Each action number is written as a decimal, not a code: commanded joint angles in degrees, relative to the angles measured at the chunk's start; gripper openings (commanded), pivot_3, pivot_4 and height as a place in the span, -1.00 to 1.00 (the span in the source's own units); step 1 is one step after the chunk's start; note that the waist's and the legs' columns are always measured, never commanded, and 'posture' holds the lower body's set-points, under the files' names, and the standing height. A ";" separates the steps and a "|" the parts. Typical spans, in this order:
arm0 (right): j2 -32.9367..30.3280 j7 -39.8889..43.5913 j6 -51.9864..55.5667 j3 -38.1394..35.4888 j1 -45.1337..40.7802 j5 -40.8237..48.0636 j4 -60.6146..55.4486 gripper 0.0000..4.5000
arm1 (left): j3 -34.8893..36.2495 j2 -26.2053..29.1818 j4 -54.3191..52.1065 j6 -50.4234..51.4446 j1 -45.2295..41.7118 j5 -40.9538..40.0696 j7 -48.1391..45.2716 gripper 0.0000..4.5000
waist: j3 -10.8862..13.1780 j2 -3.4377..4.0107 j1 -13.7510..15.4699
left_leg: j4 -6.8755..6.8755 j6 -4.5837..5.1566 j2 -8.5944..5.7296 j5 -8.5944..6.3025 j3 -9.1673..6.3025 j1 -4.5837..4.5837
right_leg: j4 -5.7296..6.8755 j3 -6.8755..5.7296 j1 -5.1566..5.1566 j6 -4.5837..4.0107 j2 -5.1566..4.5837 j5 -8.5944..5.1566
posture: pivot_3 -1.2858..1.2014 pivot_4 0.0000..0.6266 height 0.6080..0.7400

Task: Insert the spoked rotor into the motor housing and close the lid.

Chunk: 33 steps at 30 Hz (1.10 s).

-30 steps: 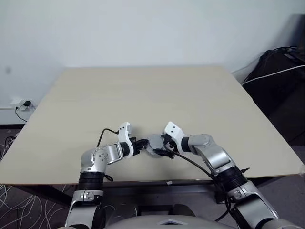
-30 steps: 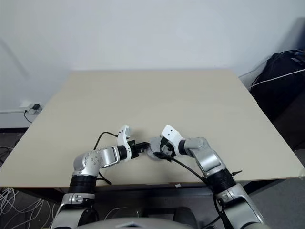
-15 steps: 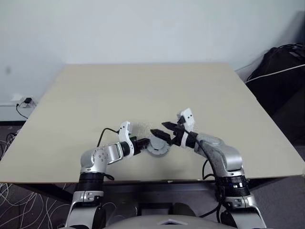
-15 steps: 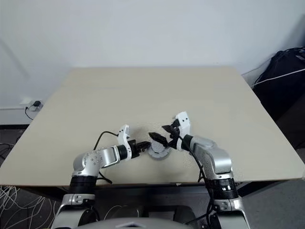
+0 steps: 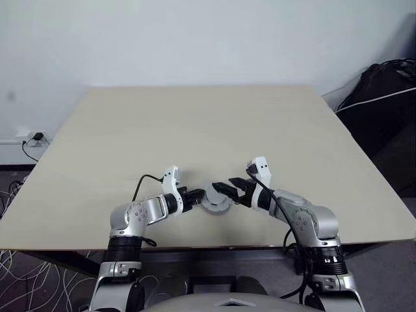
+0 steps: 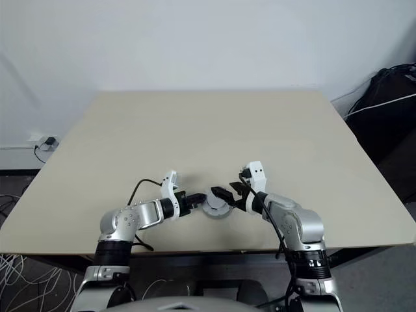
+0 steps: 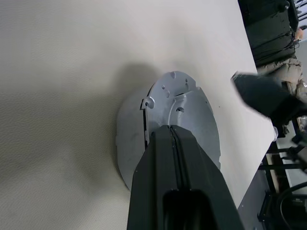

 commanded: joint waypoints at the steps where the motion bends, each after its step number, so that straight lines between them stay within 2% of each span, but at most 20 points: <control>1: -0.19 -2.64 4.76 -1.43 -0.21 2.37 -4.07 0.99 | -3.75 -1.66 1.57 1.73 0.94 0.64 -0.28 -1.00 | 0.00 0.00 0.08 | 0.00 0.01 -0.02 0.00 0.00 0.00 | 0.00 0.00 0.00 0.01 -0.02 0.00 | 0.03 -1.00 1.00; 8: 0.02 -7.06 15.94 -5.65 -0.43 6.54 -7.10 0.99 | -3.82 -1.73 1.86 1.49 0.77 0.89 -0.80 -1.00 | -0.01 0.00 0.22 | 0.05 0.17 -0.21 0.00 0.00 -0.04 | 0.00 0.01 0.01 0.05 -0.16 0.03 | 0.03 -1.00 1.00; 13: 3.28 -15.66 15.09 -10.71 -3.22 3.66 -4.38 0.99 | -3.81 -1.80 2.05 1.26 0.65 0.93 -1.05 -1.00 | -0.03 0.03 0.22 | 0.07 0.24 -0.29 0.00 0.02 -0.05 | 0.00 0.05 0.00 0.09 -0.21 0.05 | 0.03 -1.00 1.00; 17: 2.62 -17.90 19.73 -9.98 -3.38 2.64 -2.69 0.99 | -3.93 -1.77 1.90 1.19 0.73 0.91 -1.33 -1.00 | -0.06 0.04 0.25 | 0.09 0.33 -0.32 0.03 0.02 -0.05 | 0.00 0.06 0.02 0.10 -0.22 0.06 | 0.03 -1.00 1.00; 21: 1.54 -17.63 22.91 -7.32 -2.55 1.98 -1.63 0.99 | -3.83 -1.62 1.55 1.23 0.88 0.87 -1.48 -1.00 | -0.09 0.10 0.22 | 0.09 0.45 -0.33 0.10 0.04 -0.05 | 0.00 0.09 0.00 0.10 -0.24 0.06 | 0.03 -1.00 1.00; 27: 3.19 -15.88 27.43 -9.42 -3.39 4.09 0.05 0.99 | -3.46 -1.34 1.20 1.18 0.98 0.97 -1.61 -1.00 | -0.23 0.19 0.03 | 0.14 0.46 -0.33 0.09 0.05 -0.03 | 0.02 0.09 0.03 0.11 -0.23 0.07 | 0.03 -1.00 1.00; 33: 7.33 -13.86 32.05 -17.53 -6.37 6.95 4.51 0.99 | -3.22 -1.34 0.92 1.02 1.21 1.32 -1.75 -1.00 | -0.38 0.20 -0.25 | 0.17 0.53 -0.32 0.13 0.05 0.00 | 0.05 0.09 0.06 0.11 -0.22 0.07 | 0.03 -1.00 1.00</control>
